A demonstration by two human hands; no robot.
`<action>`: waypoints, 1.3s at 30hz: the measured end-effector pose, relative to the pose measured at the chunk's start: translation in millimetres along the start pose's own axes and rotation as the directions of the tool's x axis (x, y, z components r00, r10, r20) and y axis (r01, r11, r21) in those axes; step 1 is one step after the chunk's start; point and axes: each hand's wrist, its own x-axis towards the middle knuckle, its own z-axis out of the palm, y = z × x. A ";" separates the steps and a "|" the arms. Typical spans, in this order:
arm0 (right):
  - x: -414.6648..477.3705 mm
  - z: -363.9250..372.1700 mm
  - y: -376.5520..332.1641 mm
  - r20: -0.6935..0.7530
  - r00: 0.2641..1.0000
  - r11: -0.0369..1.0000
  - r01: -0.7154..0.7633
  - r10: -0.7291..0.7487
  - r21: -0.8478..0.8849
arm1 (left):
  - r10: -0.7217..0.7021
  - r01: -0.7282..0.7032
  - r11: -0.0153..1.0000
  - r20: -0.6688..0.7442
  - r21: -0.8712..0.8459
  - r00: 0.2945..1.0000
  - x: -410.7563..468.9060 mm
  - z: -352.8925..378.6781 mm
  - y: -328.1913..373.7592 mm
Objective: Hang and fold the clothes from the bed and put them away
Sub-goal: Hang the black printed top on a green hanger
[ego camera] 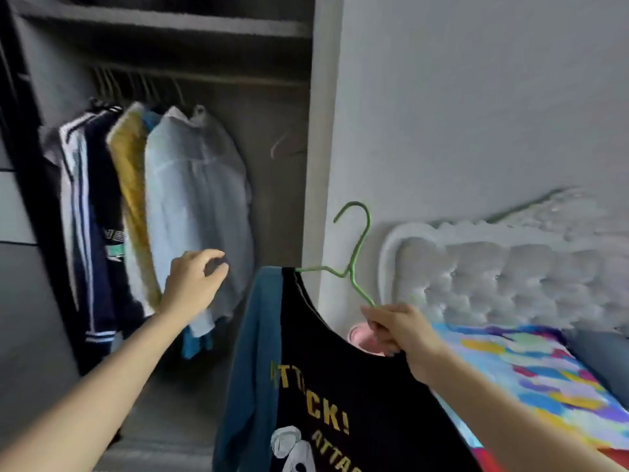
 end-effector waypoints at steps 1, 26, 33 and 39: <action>16.2 23.6 1.7 0.007 0.999 0.997 -0.035 0.035 0.065 | -0.006 0.006 1.000 -0.021 0.008 1.000 7.7 -10.8 -17.0; 370.0 273.4 -145.9 0.057 0.901 0.853 0.386 -0.431 0.351 | -0.047 0.123 0.937 -0.229 0.328 0.972 249.2 -68.6 -170.5; 468.1 306.8 -187.8 -0.001 0.834 0.829 0.549 -0.552 0.106 | 0.030 0.128 0.891 -0.337 0.437 0.941 326.2 -62.0 -181.7; 521.9 319.0 -222.4 0.008 0.778 0.775 0.628 -0.629 -0.073 | 0.034 0.197 0.863 -0.443 0.465 0.896 375.3 -79.5 -203.8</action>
